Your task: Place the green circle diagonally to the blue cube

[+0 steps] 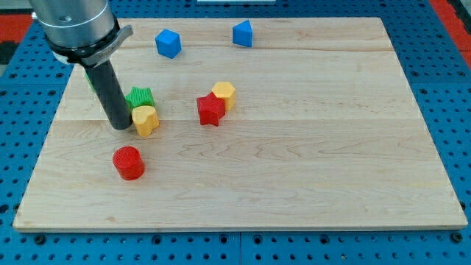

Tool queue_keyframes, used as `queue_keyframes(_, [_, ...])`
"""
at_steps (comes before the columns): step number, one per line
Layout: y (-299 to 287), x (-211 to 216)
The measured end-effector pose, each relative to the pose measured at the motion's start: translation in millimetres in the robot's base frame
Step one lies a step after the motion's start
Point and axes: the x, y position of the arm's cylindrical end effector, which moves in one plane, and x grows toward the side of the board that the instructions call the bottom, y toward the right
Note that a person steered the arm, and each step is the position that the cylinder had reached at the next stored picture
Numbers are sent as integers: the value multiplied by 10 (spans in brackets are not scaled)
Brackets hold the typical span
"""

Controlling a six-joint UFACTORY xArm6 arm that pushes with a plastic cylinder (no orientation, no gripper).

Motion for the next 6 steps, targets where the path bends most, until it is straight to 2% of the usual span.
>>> queue_keyframes(3, [657, 0])
queue_keyframes(5, [239, 0])
queue_keyframes(6, [-234, -2])
